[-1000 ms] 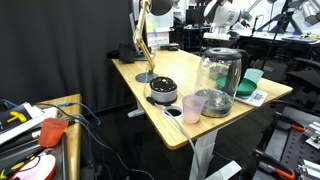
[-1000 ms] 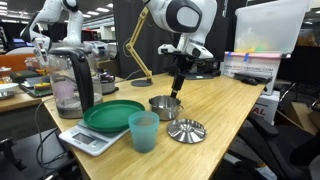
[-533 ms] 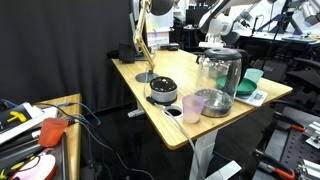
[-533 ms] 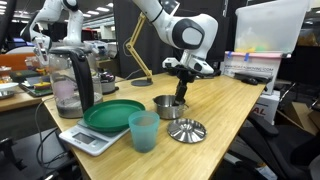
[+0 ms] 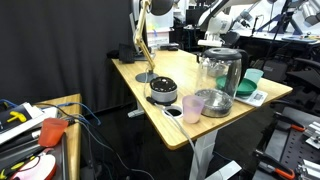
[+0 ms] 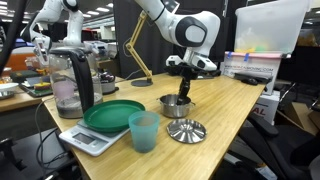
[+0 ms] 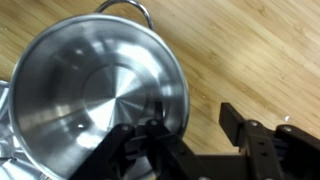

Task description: Move the silver pot to the left

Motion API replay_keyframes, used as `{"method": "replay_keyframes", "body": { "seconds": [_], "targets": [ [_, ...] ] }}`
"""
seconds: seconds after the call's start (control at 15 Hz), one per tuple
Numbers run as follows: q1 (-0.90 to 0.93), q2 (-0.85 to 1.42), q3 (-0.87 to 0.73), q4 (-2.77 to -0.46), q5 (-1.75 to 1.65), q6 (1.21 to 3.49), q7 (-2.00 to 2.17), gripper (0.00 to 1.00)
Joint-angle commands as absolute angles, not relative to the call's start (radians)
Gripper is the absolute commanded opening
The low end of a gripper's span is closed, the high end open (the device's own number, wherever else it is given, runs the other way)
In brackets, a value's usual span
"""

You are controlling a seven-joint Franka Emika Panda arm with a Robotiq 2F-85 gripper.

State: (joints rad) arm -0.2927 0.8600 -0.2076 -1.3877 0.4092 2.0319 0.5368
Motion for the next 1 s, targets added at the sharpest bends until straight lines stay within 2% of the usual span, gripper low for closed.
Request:
{"method": "replay_keyframes", "body": {
  "seconds": [0.0, 0.27, 0.33, 0.93],
  "targets": [
    [-0.326, 0.860, -0.184, -1.357, 0.432, 2.000, 0.537, 0.31],
    [-0.350, 0.860, -0.180, -1.341, 0.441, 1.990, 0.527, 0.04],
    [-0.357, 0.856, -0.179, -1.342, 0.444, 1.988, 0.524, 0.01],
    [-0.357, 0.802, -0.177, -1.370, 0.445, 1.986, 0.503, 0.02]
  ]
}}
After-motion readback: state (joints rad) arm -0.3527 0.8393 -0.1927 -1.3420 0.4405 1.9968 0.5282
